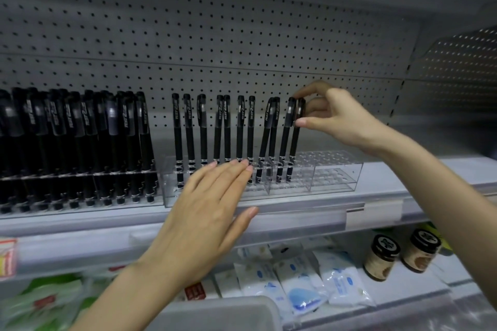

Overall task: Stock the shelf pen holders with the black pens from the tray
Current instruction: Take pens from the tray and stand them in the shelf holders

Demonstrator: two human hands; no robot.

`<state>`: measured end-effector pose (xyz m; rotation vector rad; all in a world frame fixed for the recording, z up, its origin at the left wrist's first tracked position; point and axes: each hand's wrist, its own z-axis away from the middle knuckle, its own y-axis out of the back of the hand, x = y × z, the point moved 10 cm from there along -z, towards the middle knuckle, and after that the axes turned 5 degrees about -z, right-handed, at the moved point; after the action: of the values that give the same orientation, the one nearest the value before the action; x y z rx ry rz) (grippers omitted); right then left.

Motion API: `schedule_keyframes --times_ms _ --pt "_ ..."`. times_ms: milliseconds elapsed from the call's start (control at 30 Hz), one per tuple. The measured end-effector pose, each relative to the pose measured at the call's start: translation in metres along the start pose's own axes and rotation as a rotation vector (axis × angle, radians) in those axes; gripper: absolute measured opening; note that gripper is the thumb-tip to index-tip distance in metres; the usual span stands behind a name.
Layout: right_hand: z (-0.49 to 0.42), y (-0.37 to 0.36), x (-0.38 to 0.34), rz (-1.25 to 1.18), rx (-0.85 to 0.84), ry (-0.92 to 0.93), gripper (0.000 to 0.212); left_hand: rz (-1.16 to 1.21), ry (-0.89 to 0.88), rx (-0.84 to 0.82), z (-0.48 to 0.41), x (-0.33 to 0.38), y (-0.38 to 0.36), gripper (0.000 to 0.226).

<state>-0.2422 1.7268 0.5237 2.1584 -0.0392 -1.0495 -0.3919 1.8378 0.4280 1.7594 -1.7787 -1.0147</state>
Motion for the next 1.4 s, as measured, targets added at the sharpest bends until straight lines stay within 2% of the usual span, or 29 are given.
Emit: schedule_keyframes --times_ms 167,233,333,467,533,633,767,900,967,1133,1400 --pt "0.006 0.002 0.001 0.028 -0.005 -0.056 0.056 0.02 -0.009 0.008 0.004 0.001 0.003 0.057" --pt "0.015 0.012 -0.001 0.059 0.076 -0.066 0.062 0.046 -0.004 0.019 0.008 -0.001 0.006 0.057" --pt "0.039 0.017 -0.013 0.027 0.234 -0.022 0.059 0.084 0.008 0.028 0.016 -0.006 0.012 0.058" --pt "0.068 -0.014 -0.037 -0.032 0.278 0.054 0.046 0.122 0.015 0.022 0.032 -0.013 0.022 0.059" --pt "0.079 -0.04 -0.049 -0.069 0.235 0.069 0.045 0.147 0.031 0.024 0.043 -0.016 0.03 0.059" --pt "0.096 -0.097 -0.06 -0.126 0.085 0.071 0.046 0.203 0.081 0.015 0.07 -0.023 0.039 0.059" --pt "0.137 -0.198 -0.041 -0.183 -0.139 0.023 0.041 0.291 0.241 -0.064 0.147 -0.041 0.025 0.059" --pt "0.197 -0.308 0.031 -0.12 -0.449 -0.212 0.037 0.376 0.528 -0.199 0.255 -0.065 -0.01 0.063" --pt "0.222 -0.342 0.066 -0.031 -0.525 -0.324 0.041 0.385 0.646 -0.265 0.3 -0.072 -0.024 0.068" --pt "0.242 -0.366 0.119 0.08 -0.441 -0.503 0.033 0.403 0.755 -0.365 0.355 -0.074 -0.052 0.077" --pt "0.246 -0.387 0.148 -0.003 -0.335 -0.623 0.023 0.471 0.775 -0.367 0.368 -0.069 -0.068 0.074"
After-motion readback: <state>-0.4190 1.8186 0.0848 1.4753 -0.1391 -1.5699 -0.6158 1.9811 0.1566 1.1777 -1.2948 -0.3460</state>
